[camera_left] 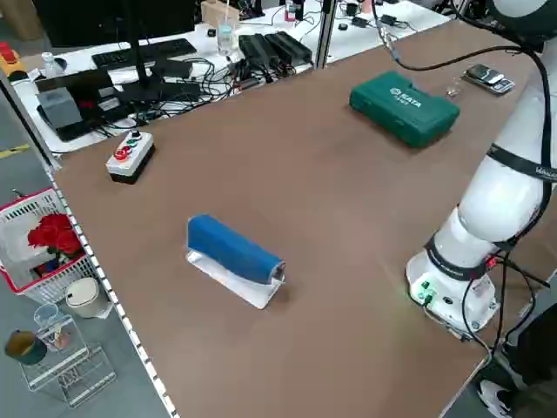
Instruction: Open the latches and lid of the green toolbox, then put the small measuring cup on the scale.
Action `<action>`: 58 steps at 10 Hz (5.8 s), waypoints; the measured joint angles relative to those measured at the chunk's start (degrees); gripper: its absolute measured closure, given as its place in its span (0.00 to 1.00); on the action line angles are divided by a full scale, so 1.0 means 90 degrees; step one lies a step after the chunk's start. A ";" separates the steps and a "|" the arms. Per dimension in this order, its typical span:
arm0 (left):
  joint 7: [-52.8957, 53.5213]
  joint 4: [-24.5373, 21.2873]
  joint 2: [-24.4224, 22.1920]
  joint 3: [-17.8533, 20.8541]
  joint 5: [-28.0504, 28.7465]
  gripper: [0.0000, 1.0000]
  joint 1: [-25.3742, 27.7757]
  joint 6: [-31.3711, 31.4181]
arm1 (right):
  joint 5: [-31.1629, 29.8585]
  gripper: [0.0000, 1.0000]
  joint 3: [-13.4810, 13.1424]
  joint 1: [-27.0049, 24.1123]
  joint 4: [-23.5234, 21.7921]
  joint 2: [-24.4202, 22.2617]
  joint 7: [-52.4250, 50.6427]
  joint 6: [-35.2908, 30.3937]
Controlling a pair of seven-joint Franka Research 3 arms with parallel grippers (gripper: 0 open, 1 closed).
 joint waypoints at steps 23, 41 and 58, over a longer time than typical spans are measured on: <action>-0.0336 -0.1770 0.0640 -0.0375 -0.0792 0.99 -0.0287 0.1318 | 0.8403 0.00 0.1597 0.0415 -0.3079 0.2758 -0.5101 0.4365; 0.0744 -0.1979 0.1564 -0.0453 -0.2000 0.99 -0.0430 0.3103 | 0.9383 0.17 0.2039 0.0648 -0.2917 0.3671 -0.6062 0.4904; -0.0305 -0.1974 0.2160 -0.0497 -0.2436 0.99 -0.1193 0.4396 | 0.9227 0.74 0.2065 0.0670 -0.2558 0.3507 -0.5369 0.5005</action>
